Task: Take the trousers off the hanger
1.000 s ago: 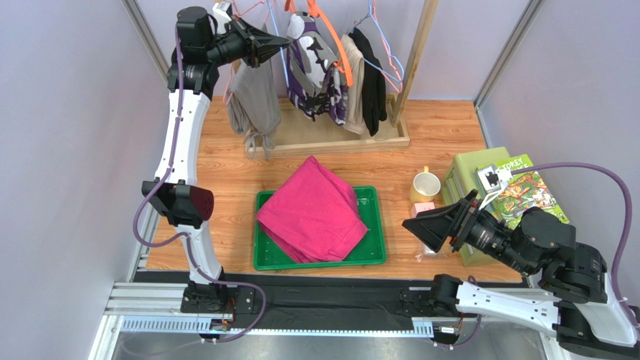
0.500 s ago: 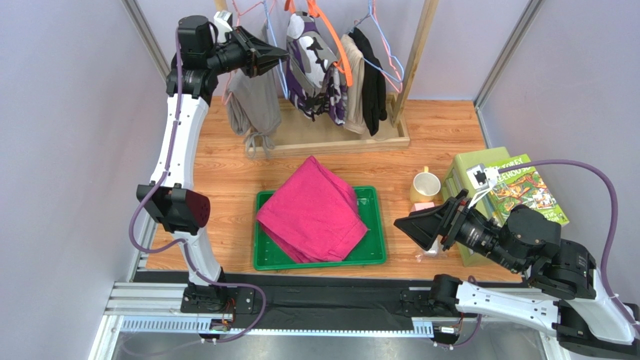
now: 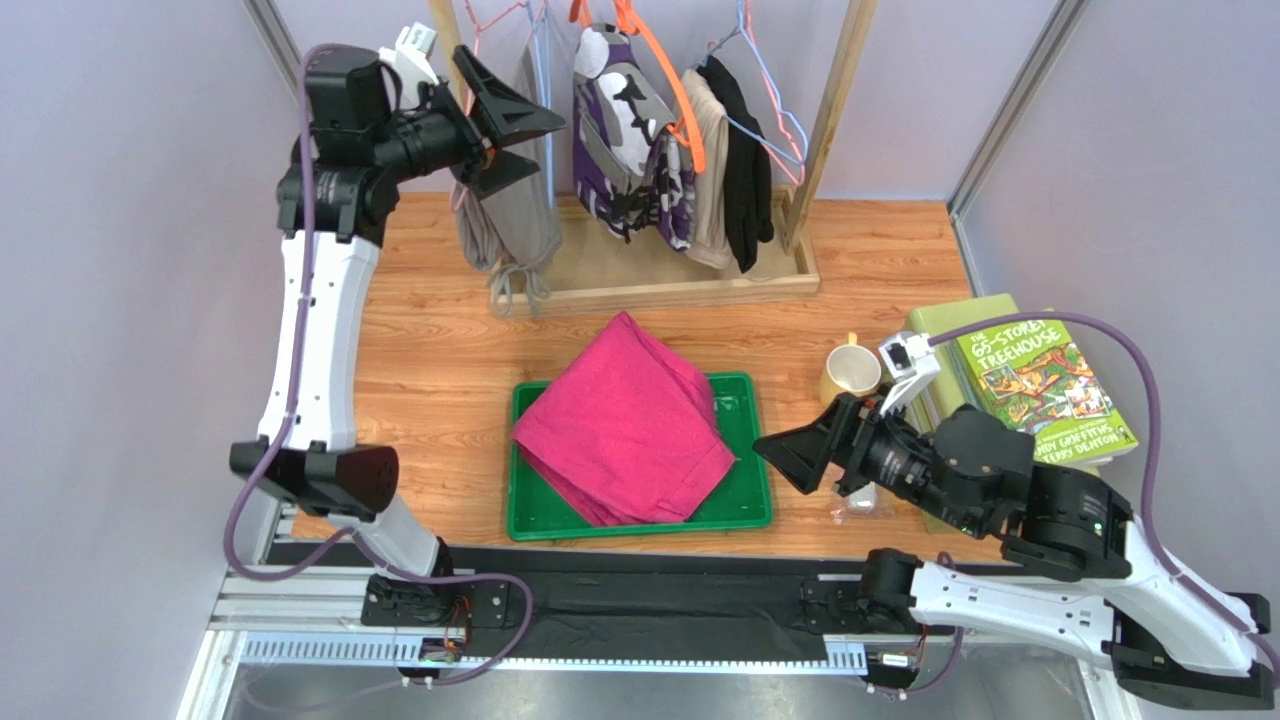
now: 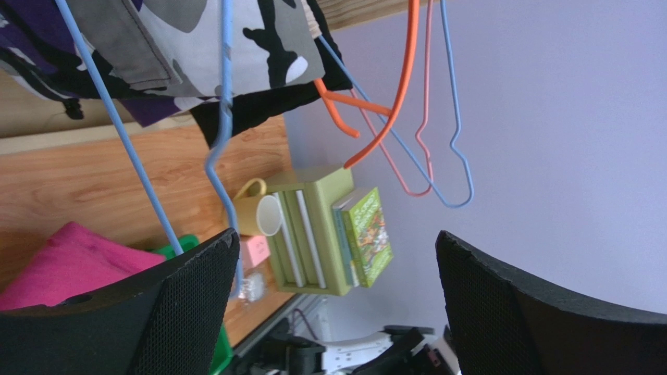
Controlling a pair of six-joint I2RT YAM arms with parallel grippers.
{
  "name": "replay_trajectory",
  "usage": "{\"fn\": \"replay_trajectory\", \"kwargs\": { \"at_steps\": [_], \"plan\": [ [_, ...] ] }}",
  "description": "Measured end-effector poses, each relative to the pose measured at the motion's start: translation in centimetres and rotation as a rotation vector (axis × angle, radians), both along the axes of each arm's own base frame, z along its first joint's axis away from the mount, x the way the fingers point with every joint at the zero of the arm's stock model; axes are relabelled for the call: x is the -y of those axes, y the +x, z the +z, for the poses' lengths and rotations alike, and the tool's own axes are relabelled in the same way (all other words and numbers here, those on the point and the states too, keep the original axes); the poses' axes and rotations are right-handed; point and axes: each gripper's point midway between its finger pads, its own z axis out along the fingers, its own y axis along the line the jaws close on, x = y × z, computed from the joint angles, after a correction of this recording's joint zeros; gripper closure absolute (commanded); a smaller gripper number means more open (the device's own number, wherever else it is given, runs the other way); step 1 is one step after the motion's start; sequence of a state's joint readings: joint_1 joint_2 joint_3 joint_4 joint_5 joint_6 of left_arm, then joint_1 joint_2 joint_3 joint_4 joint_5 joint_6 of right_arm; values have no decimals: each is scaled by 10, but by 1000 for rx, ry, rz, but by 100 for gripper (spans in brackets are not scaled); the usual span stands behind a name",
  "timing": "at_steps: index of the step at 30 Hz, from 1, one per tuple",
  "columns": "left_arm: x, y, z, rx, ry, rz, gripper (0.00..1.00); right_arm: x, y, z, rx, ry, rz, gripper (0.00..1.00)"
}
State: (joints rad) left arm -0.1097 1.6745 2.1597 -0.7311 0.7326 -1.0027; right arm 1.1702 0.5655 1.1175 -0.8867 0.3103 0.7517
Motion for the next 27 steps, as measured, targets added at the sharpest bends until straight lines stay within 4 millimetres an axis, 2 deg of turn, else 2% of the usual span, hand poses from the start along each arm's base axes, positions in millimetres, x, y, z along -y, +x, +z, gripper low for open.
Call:
{"fn": "replay_trajectory", "kwargs": {
  "at_steps": [3,5,8,9,11,15,19,21,23,26,27],
  "plan": [
    [-9,-29,11,86,74,14,1,-5,8,-14,-20,-33,-39,22],
    [-17,-56,12,149,135,23,1,-7,15,-24,-32,-52,-74,24],
    [-26,-95,3,217,219,18,1,-8,24,-38,-46,-75,-133,25],
    [-28,-107,-3,236,244,11,1,-7,32,-48,-61,-94,-185,25],
    [-30,-127,-13,268,277,-21,0,-7,38,-59,-74,-114,-228,25],
    [-22,-158,-56,277,298,-129,1,-17,52,-83,-95,-137,-300,24],
    [-5,-190,-110,254,283,-267,1,-23,59,-123,-120,-139,-349,23],
    [3,-209,-134,260,263,-329,1,-20,59,-146,-132,-119,-369,20],
    [7,-226,-153,282,244,-370,0,-15,59,-163,-136,-85,-385,10],
    [7,-248,-173,334,216,-390,0,-9,58,-171,-133,-10,-401,0],
    [5,-255,-181,352,205,-388,0,-6,57,-169,-130,31,-406,0]
  ]
}}
